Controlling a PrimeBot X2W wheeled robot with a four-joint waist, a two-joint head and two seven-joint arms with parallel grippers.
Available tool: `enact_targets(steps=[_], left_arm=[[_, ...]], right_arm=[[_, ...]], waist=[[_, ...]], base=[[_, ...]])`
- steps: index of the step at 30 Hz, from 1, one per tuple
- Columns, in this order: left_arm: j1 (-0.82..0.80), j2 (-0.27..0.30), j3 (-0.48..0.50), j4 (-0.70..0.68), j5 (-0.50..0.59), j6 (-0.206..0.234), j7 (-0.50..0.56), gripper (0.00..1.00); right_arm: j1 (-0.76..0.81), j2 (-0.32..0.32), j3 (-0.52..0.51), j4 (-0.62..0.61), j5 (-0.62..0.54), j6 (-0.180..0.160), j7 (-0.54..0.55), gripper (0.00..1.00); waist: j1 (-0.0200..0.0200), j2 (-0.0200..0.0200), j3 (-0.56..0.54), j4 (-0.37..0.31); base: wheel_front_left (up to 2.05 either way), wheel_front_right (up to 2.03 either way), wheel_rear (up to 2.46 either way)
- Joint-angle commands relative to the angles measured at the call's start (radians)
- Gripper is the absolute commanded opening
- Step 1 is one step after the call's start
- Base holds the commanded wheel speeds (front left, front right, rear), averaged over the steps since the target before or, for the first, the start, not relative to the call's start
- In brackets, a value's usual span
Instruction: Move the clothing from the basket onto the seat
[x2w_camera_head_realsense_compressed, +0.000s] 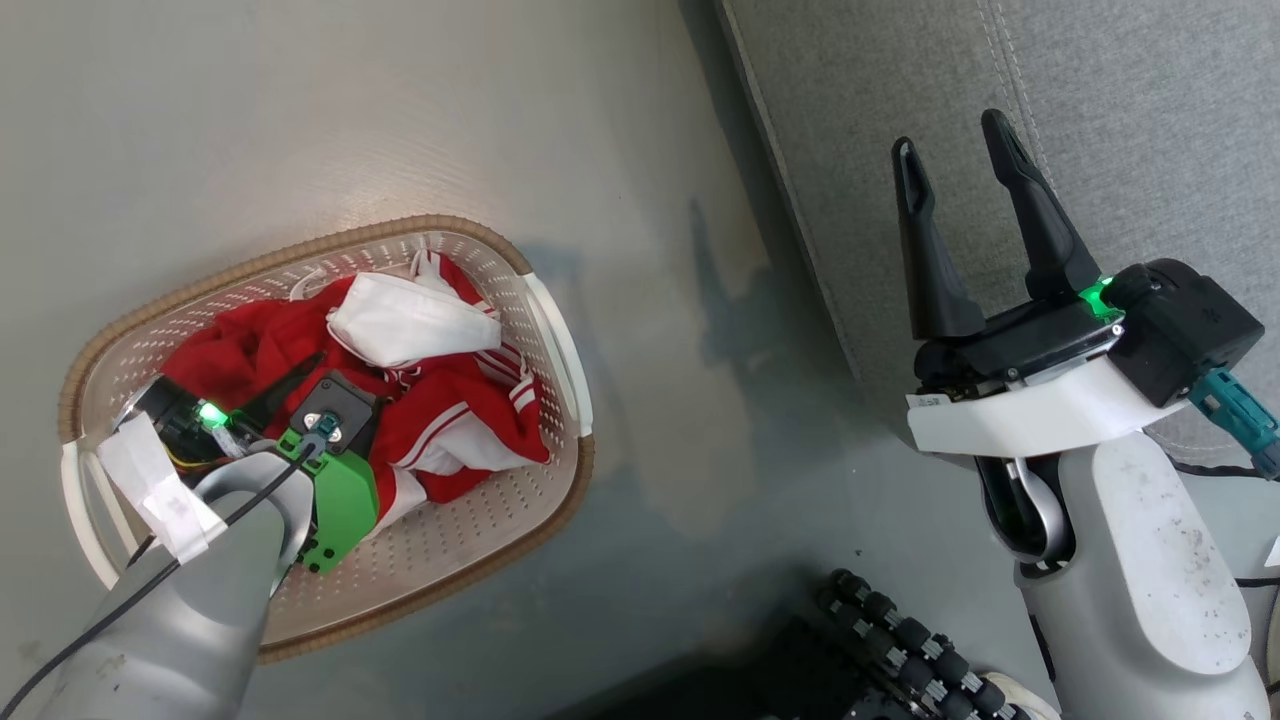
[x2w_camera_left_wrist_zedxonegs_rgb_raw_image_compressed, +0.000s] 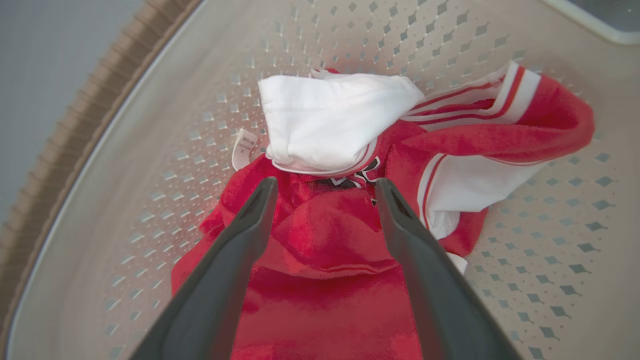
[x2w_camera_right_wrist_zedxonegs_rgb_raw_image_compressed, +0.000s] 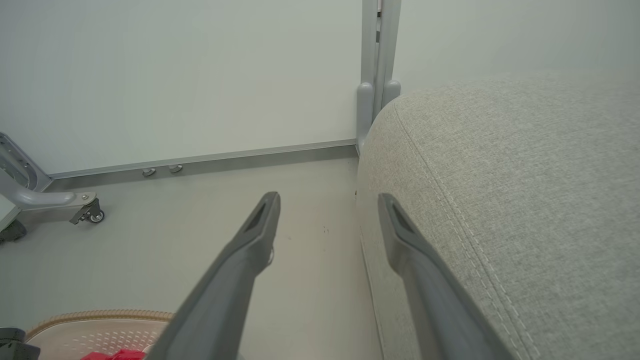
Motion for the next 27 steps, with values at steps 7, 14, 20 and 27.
enact_targets(steps=[7, 14, 20, 27], left_arm=[[-0.096, 0.024, -0.073, 0.124, 0.026, -0.004, 0.027, 1.0], [-0.154, 0.041, -0.148, 0.165, 0.061, -0.004, 0.115, 1.0], [-0.189, 0.045, -0.21, 0.175, 0.079, -0.003, 0.187, 1.0], [-0.211, 0.042, -0.28, 0.18, 0.057, -0.004, 0.303, 1.0]], right_arm=[[-0.017, -0.002, 0.001, -0.02, 0.009, 0.0, -0.002, 1.0], [-0.02, -0.002, 0.003, -0.035, 0.015, 0.0, -0.002, 1.0], [-0.019, -0.002, 0.008, -0.048, 0.015, 0.0, -0.002, 1.0], [-0.02, -0.002, 0.011, -0.063, 0.01, 0.0, -0.002, 1.0]], waist=[[0.0, 0.0107, 0.073, -0.025], [0.0, 0.0107, 0.12, -0.034], [0.0, 0.0107, 0.153, -0.04], [0.0, 0.0107, 0.18, -0.044]], base=[[0.0, 0.0, 0.0], [0.0, 0.0, 0.0], [0.0, 0.0, 0.0], [0.0, 0.0, 0.0]])
